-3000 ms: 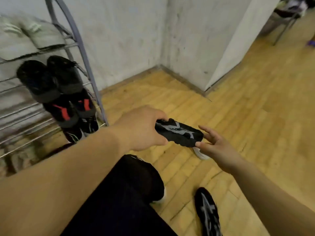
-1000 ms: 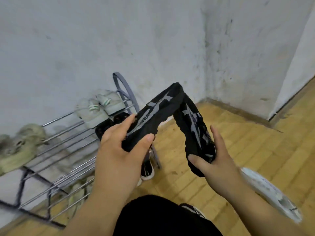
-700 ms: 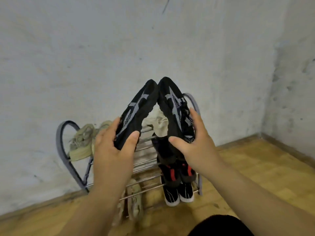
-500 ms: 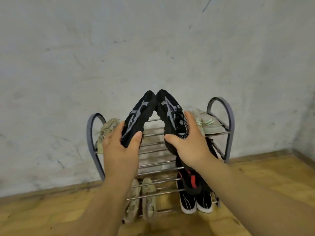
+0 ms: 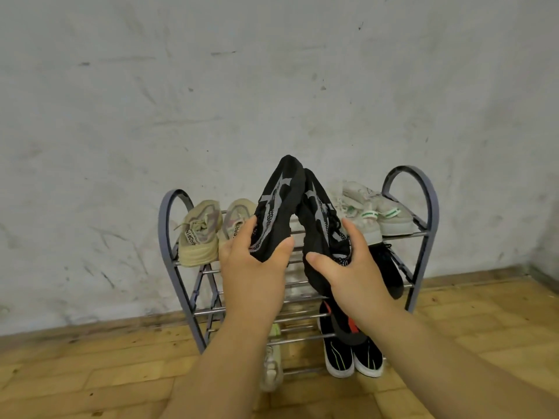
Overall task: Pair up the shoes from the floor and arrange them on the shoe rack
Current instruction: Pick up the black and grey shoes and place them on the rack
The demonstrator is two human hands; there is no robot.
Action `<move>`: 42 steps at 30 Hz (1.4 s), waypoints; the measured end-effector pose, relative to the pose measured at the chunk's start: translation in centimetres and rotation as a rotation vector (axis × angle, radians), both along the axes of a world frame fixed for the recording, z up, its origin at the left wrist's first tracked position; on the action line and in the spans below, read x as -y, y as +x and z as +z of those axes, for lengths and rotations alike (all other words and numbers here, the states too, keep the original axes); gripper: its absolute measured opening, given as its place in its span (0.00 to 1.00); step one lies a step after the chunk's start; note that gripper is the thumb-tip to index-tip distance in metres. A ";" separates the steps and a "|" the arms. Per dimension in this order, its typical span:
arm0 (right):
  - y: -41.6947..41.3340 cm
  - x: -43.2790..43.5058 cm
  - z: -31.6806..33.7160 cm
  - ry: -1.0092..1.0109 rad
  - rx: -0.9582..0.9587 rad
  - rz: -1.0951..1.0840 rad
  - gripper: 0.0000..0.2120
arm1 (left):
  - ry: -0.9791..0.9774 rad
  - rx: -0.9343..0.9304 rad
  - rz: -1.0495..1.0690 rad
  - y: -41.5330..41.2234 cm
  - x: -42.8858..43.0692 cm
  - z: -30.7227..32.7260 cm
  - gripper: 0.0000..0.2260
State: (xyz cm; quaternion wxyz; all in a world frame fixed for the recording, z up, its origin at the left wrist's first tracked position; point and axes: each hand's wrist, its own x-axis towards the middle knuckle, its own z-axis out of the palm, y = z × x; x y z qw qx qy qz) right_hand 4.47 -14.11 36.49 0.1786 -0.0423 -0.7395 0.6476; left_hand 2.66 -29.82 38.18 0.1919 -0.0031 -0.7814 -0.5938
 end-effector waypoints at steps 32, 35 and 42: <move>9.7 -8.0 2.7 0.371 0.099 0.299 0.39 | -0.451 0.046 -0.439 11.4 8.0 3.5 0.42; 10.1 -8.7 2.6 0.414 0.234 0.414 0.40 | -0.587 0.138 -0.523 11.7 9.5 3.7 0.42; 9.9 -7.0 0.2 0.568 0.483 0.522 0.42 | -0.808 0.382 -0.636 11.3 10.3 1.7 0.35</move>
